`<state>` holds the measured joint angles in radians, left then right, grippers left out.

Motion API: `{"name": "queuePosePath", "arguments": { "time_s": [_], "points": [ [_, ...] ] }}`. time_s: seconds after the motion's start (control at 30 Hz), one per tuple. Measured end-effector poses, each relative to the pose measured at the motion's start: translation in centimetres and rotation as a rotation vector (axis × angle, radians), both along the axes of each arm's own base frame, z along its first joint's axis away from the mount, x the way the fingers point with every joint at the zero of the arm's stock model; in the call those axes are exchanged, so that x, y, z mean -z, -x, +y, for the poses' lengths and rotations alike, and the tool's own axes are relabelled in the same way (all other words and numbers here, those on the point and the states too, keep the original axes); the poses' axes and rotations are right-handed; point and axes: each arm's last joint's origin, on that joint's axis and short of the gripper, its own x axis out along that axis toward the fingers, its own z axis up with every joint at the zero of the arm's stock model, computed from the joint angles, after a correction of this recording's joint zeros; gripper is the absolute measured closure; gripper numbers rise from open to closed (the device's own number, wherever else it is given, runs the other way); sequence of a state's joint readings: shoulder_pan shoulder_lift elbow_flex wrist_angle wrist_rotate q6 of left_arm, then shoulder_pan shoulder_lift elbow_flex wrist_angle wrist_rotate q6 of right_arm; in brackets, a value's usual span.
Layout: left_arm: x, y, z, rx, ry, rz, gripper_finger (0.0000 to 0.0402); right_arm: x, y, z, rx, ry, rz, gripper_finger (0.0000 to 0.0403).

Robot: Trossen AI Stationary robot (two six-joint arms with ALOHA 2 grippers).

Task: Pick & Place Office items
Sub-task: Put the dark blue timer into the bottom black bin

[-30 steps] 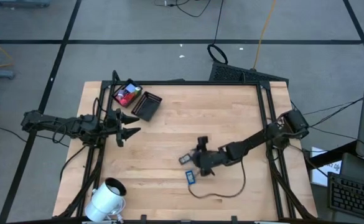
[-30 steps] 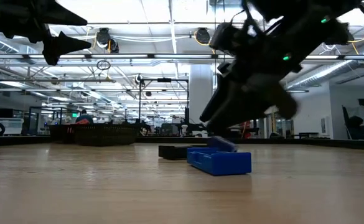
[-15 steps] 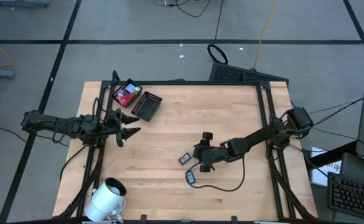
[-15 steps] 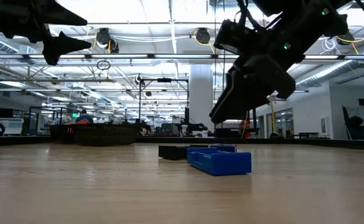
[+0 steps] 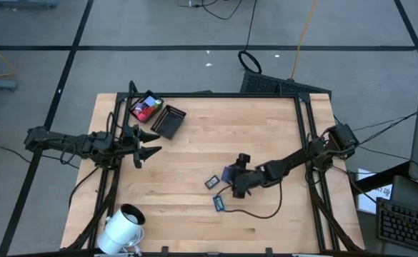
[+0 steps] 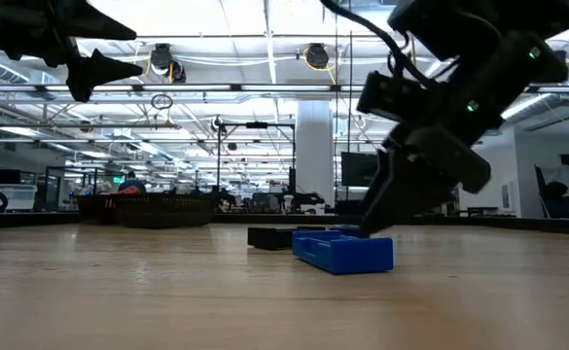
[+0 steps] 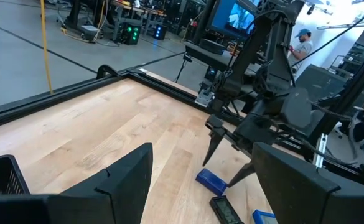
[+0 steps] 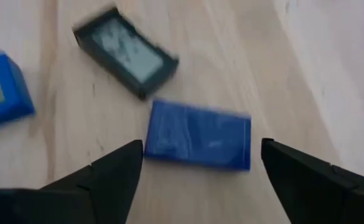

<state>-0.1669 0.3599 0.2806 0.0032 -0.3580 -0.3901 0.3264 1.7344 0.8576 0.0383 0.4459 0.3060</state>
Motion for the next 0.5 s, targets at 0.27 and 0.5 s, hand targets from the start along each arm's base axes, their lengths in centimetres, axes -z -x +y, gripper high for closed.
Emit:
{"name": "queuePosePath", "arguments": {
  "time_s": [0.27, 0.5],
  "points": [
    [0.0, 0.0, 0.0, 0.0, -0.001, 0.0, 0.0123, 1.0, 0.6, -0.1, -0.024, -0.099, -0.132, 0.0078],
    [0.0, 0.0, 0.0, 0.0, -0.001, -0.001, 0.0123, 1.7, 1.1, -0.9, 0.002, -0.095, -0.122, 0.0078]
  ]
}}
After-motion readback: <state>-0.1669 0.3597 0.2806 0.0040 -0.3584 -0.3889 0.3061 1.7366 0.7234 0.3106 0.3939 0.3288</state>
